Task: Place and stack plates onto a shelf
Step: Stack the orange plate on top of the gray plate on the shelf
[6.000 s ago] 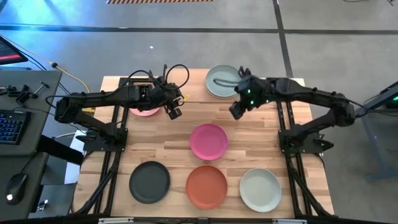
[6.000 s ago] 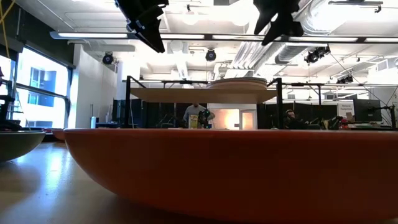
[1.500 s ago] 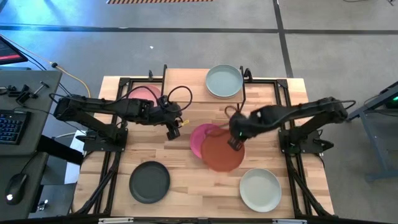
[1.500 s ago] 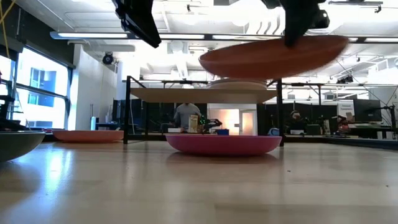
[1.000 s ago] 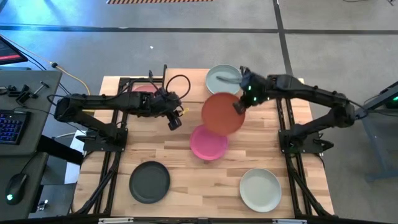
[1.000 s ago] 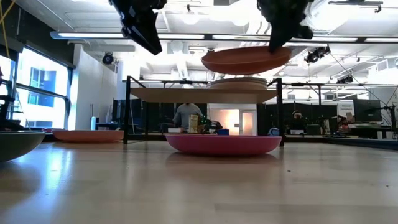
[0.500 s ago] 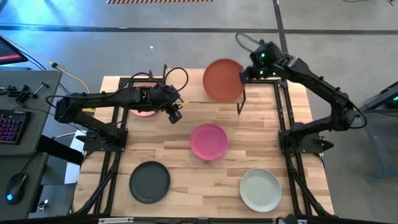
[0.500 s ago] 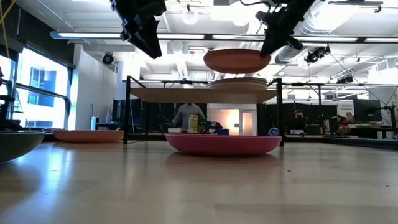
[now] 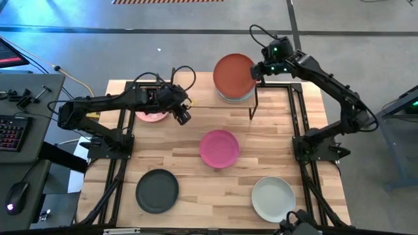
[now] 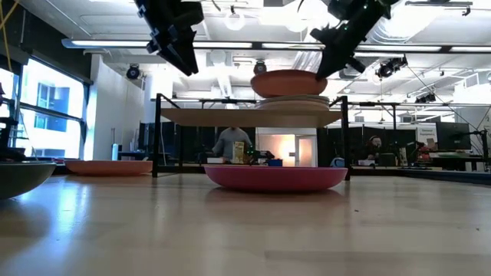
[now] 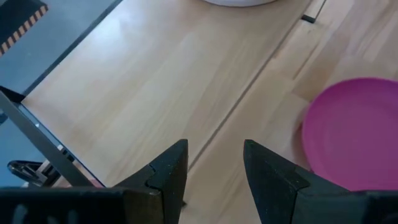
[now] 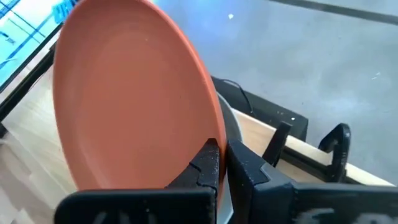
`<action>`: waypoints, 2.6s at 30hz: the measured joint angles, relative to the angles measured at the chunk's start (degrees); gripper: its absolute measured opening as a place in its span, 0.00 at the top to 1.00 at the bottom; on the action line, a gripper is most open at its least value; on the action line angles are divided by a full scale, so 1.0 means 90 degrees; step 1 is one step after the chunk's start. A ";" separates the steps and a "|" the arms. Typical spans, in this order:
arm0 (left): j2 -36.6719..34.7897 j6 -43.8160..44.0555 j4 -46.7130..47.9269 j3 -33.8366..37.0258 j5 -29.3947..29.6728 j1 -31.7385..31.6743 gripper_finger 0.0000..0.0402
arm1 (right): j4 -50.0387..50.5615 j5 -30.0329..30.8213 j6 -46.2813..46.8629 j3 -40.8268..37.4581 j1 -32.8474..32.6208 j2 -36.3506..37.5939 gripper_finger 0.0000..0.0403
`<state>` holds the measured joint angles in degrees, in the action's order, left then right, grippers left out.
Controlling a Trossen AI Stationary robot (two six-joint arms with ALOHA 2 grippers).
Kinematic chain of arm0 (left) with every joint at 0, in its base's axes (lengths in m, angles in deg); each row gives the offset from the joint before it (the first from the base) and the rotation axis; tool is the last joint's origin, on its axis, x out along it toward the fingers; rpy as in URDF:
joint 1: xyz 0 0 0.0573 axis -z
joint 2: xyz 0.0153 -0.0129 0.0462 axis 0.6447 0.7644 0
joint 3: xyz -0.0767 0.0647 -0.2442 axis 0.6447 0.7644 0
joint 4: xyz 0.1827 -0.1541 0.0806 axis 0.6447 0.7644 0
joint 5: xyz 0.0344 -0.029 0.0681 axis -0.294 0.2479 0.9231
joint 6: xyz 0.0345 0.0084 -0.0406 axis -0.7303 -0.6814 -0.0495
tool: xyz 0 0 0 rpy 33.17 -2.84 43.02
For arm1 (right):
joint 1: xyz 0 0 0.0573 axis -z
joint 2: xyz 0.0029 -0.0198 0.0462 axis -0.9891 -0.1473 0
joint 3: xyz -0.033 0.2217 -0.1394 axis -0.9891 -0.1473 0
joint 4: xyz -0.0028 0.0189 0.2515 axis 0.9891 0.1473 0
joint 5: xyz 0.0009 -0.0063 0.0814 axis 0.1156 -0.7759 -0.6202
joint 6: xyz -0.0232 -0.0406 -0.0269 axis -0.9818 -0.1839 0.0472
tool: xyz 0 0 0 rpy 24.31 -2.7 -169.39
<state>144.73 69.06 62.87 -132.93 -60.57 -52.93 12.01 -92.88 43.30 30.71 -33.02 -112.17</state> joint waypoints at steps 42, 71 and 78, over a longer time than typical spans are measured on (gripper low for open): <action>0.0000 0.0325 0.0002 0.0000 -0.0234 -0.0162 0.63 | 0.0181 0.0295 -0.0809 0.0000 0.0012 -0.0087 1.00; 0.0000 0.0322 0.0002 0.0000 -0.0236 -0.0160 0.63 | 0.0374 0.0363 -0.0607 0.0000 -0.0187 -0.0413 1.00; 0.0002 0.0322 0.0002 0.0000 -0.0236 -0.0160 0.63 | 0.0372 0.0273 -0.0635 0.0000 -0.0185 -0.0413 1.00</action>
<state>144.75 71.96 62.90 -132.93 -62.70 -54.36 15.36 -90.42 37.58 30.71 -34.68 -115.88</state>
